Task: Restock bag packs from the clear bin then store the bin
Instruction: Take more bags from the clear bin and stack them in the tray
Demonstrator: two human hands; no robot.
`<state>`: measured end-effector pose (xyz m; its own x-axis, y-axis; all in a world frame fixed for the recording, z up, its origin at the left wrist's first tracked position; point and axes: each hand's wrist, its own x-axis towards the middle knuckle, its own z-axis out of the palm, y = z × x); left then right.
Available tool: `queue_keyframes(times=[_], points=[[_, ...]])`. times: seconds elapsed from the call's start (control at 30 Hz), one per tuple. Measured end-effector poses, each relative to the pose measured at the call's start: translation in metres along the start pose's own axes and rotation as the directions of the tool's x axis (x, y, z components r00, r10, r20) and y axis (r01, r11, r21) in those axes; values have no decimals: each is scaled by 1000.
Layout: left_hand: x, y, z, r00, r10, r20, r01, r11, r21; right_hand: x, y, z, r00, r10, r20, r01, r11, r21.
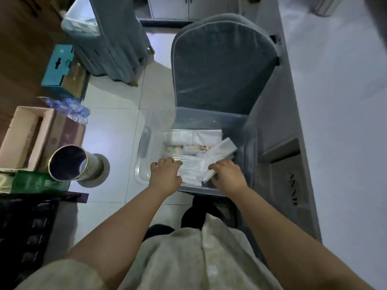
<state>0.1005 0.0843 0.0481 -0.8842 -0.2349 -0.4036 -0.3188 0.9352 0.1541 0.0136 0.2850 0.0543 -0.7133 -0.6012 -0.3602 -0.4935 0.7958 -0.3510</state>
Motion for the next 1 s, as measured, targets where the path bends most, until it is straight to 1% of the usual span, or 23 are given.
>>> queue_keyframes(times=[0.13,0.23,0.33,0.47,0.57,0.63,0.7,0.77,0.83,0.9,0.93,1.0], points=[[41,-8,16,994,-10,111,13,1000,-26,48,18,12,991,35,128,-40,999,37],[72,-21,28,983,0,185,1,1000,-6,74,24,27,978,64,200,-77,995,56],[105,-36,50,962,44,271,-53,998,25,98,29,50,966,111,233,-131,989,73],[150,-50,93,911,104,400,-140,988,61,129,35,93,949,156,275,-196,973,122],[179,-59,124,878,93,469,-146,986,78,153,42,123,944,156,291,-218,956,194],[195,-62,142,863,50,503,-123,986,112,166,48,139,937,223,270,-290,925,245],[203,-62,158,869,38,494,-118,984,132,174,53,151,932,270,243,-333,904,270],[206,-61,169,888,62,456,-124,987,107,179,55,158,934,278,224,-337,896,291],[202,-62,177,897,111,428,-143,989,44,179,58,161,940,271,209,-325,898,297],[196,-62,183,884,183,430,-183,982,-43,176,60,164,943,261,205,-311,909,276],[194,-61,186,878,214,429,-206,976,-64,175,61,165,945,257,203,-306,913,268],[193,-59,191,877,249,411,-253,966,-46,172,63,166,949,247,194,-293,921,258]])
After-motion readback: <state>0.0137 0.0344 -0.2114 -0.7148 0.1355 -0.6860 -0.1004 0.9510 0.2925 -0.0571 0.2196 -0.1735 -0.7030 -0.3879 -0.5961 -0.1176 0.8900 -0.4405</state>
